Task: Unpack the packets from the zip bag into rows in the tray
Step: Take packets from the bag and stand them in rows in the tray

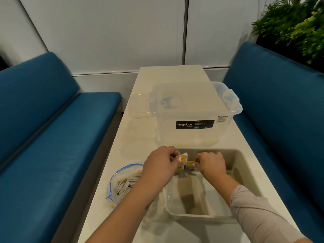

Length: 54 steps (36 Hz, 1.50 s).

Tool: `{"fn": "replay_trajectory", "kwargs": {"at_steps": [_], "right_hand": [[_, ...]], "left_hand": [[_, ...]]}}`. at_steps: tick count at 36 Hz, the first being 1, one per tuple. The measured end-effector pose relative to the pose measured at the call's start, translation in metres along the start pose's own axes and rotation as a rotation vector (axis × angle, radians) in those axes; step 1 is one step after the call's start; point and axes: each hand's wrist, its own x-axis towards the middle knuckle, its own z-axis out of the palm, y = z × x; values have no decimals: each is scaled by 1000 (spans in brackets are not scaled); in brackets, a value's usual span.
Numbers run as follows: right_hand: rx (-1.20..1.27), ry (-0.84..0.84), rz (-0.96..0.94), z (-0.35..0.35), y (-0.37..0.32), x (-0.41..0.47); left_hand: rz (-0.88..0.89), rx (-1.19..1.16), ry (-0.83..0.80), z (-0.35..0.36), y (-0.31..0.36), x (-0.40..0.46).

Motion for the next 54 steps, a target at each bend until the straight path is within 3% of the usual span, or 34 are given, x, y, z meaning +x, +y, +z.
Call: {"fn": "replay_trajectory", "kwargs": {"at_steps": [4,14,22,33,42,54], "right_hand": [[32,6,-9,-6,7,-1],[18,18,-53,-22,19,-1],[63,-28,-113,-13,18,2],[74,-38,-168,-7,17,4],[155,-40,-109,-7,21,-1],[58,-24,-129,-1,11,0]], "left_hand": [[5,208,-63,9,8,16],[-5,448,-225,48,20,44],[-57,587,-155,74,15,47],[-128,606,-94,87,13,45],[-138,616,-127,89,12,47],[-123,596,-154,82,16,45]]}}
